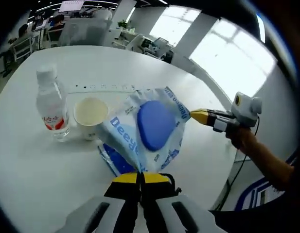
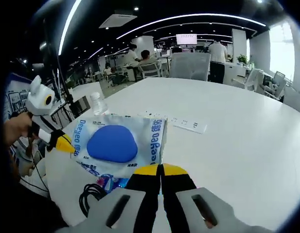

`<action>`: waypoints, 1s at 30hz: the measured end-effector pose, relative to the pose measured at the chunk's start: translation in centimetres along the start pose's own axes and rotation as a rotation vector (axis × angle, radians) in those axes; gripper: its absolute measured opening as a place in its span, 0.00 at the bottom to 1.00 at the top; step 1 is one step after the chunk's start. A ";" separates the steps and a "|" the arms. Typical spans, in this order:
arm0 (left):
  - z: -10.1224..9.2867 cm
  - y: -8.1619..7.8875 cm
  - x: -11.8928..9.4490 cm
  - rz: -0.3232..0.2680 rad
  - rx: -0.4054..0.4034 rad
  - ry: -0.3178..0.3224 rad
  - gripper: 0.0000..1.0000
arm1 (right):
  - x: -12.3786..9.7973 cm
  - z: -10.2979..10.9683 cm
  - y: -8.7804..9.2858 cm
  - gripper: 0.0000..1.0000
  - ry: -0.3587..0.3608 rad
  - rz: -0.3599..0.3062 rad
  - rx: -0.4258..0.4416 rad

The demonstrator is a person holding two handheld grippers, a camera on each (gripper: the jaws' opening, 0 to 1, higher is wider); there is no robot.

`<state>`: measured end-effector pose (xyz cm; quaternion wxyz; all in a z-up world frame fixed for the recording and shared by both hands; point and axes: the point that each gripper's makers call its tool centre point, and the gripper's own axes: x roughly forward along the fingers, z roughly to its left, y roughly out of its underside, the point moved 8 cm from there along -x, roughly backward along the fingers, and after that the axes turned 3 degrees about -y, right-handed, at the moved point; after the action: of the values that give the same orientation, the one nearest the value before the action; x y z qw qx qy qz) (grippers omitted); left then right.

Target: Arrange the tabletop items into an orderly group along one side of the table until the central work area is clear of visible clutter.

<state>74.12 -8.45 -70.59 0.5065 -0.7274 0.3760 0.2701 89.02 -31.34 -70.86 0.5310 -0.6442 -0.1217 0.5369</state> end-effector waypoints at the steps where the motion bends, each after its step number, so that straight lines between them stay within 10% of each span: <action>1: -0.1 -0.5 0.2 0.003 0.014 0.002 0.00 | 0.0 -0.5 -0.1 0.00 0.011 -0.001 0.001; 30: 0.6 -8.6 6.9 0.071 0.084 -0.033 0.00 | 1.5 -5.0 0.3 0.00 0.203 0.020 0.073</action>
<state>85.15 -8.06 -71.54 0.5329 -0.6871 0.4040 0.2839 93.60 -33.12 -72.69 0.5583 -0.6769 -0.0413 0.4780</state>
